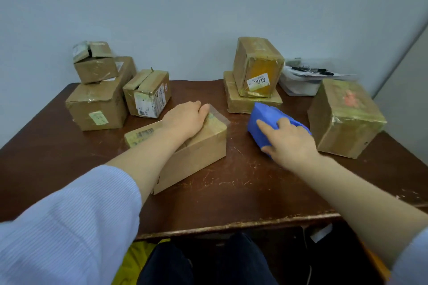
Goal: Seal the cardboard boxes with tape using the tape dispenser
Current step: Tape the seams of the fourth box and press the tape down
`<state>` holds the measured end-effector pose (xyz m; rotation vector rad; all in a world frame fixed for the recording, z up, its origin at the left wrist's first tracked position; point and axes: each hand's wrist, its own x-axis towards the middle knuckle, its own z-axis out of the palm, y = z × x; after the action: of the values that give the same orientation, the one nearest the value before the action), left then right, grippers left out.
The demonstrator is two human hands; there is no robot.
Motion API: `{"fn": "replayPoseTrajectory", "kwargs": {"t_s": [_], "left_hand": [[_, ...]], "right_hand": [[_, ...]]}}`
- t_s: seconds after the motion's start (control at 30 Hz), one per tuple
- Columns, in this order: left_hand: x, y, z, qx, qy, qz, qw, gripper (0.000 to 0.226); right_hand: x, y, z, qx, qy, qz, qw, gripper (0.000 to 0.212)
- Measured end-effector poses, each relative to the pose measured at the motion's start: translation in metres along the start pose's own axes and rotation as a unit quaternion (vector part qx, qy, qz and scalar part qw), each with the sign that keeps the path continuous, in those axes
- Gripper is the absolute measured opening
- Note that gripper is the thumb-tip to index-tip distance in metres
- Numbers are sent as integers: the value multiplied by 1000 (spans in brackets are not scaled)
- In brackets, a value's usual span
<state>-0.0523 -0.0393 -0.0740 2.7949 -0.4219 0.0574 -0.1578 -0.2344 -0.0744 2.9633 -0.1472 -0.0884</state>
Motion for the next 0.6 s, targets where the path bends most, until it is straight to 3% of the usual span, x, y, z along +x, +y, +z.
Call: {"fn": "replayPoseTrajectory", "kwargs": {"t_s": [0.23, 0.3, 0.33, 0.4, 0.47, 0.53, 0.6], "left_hand": [[-3, -6, -10, -57, -35, -61, 996, 40], [-3, -12, -14, -60, -36, -85, 994, 34], [-5, -16, -16, -60, -31, -95, 993, 29], [-12, -22, -21, -66, -10, -98, 993, 30], [-20, -27, -21, -65, 20, -93, 993, 37], [-26, -34, -16, -85, 44, -64, 993, 26], [-29, -38, -14, -107, 47, -48, 992, 31]], "right_hand": [[-7, -7, 14, -87, 27, 34, 995, 58], [-15, -23, 3, -27, 92, 22, 995, 50], [-18, -33, -1, 67, 128, 2, 990, 44], [-18, -56, -9, 327, 117, -13, 938, 33], [-10, -78, -14, 545, 34, 40, 837, 35], [2, -97, -11, 649, 14, 103, 754, 41], [14, -114, -7, 665, 30, 124, 736, 39]]}}
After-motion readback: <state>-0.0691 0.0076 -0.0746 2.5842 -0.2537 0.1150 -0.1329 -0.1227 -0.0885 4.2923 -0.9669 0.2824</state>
